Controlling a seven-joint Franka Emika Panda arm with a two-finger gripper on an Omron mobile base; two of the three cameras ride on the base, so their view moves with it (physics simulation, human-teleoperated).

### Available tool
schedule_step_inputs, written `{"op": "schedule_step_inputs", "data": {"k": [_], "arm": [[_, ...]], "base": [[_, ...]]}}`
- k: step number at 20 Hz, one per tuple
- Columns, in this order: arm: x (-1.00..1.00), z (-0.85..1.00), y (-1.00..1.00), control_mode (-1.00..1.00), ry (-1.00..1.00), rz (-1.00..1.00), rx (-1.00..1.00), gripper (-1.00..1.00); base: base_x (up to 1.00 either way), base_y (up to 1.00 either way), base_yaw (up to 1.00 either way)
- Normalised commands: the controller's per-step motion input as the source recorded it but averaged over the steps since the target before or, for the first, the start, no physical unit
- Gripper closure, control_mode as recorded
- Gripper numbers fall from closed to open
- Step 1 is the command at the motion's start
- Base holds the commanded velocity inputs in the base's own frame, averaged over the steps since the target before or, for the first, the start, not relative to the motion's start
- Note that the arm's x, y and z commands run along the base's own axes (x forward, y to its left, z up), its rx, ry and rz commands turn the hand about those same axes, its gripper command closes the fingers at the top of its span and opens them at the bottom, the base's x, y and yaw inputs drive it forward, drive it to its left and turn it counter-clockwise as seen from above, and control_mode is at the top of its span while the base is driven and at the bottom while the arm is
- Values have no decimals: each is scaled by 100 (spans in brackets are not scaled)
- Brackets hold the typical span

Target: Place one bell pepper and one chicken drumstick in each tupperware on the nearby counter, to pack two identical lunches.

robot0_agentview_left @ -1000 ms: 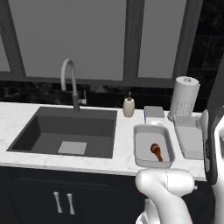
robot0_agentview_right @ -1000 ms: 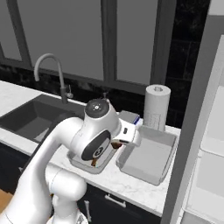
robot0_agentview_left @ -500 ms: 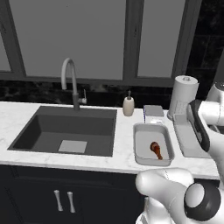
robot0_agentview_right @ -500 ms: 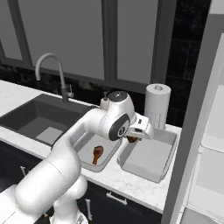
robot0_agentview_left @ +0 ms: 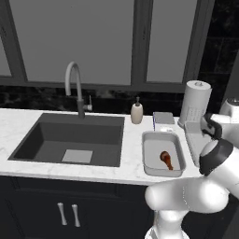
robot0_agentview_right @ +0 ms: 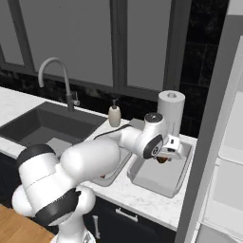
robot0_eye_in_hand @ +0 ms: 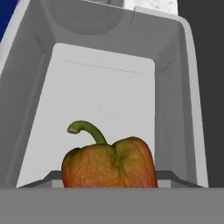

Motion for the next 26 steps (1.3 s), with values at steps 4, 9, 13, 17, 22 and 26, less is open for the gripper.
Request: {"op": "schedule_step_inputs", "data": {"k": [4,9,13,17,22,26], "arm": [[39,-38,-7,-100,-1,3,0,-100],[0,-1,6,-100,-1,-1,0,-100],[-11,16,26,-100,-1,-9,0,-100],[-82,82,61,-100,-7,-11,-1,-100],[-100,93,32,-100,-19,-5,0,-100],[-100,63,23,-100,-19,-1,0,-100]], "base": [[0,0,0],[0,0,0],[0,0,0],[0,0,0],[0,0,0],[0,0,0]]}}
